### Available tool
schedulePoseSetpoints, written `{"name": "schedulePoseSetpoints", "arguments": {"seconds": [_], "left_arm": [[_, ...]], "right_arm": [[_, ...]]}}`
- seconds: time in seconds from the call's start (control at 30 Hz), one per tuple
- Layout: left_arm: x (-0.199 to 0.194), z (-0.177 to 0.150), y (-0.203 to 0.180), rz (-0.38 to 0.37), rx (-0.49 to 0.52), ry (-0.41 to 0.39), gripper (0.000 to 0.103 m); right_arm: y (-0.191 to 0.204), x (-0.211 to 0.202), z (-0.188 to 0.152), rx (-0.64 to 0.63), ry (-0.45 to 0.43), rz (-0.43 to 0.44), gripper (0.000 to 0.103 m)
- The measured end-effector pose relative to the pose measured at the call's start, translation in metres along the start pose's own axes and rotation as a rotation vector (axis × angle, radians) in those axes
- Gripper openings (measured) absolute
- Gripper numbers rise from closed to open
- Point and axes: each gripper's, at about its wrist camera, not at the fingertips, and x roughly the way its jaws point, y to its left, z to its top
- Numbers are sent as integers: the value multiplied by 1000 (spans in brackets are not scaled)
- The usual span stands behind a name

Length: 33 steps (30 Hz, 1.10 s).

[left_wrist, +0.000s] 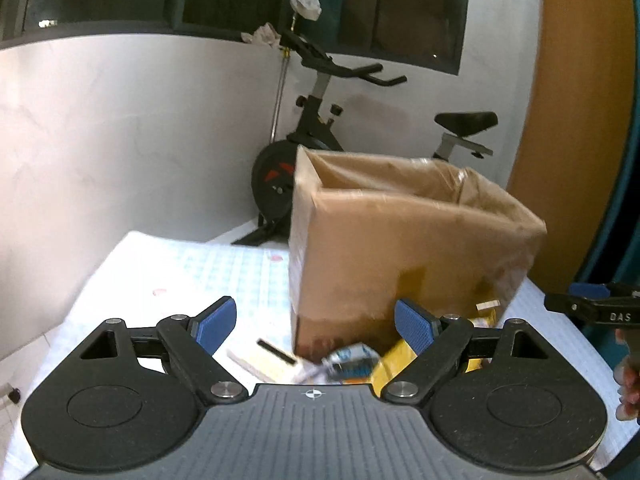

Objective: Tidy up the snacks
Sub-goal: 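Lower both tools back toward the snack pile, then grasp the green corn snack bag with the left tool while the right tool grasps the red sauce packet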

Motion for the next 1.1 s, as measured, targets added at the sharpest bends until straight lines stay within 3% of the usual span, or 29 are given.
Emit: {"name": "schedulePoseSetpoints", "arguments": {"seconds": [0.37,0.63,0.93,1.03,1.1], "left_arm": [[17,-52,-4,-25,-75,106,88],[25,-73,-7,-33,-130,146,88],[30,-85,-9,-33,-151,173,88],[31,-85,-11,-33,-145,174,88],[32,-86,-13,-34,-143,182,88]], "right_arm": [[-28,-7,-50,68,91,-119,89],[-47,-8,-100,102,218,-222,89],[-49,2,-130,132,302,-231,88],[-46,7,-133,115,312,-230,86],[-41,8,-134,80,299,-235,79]]}}
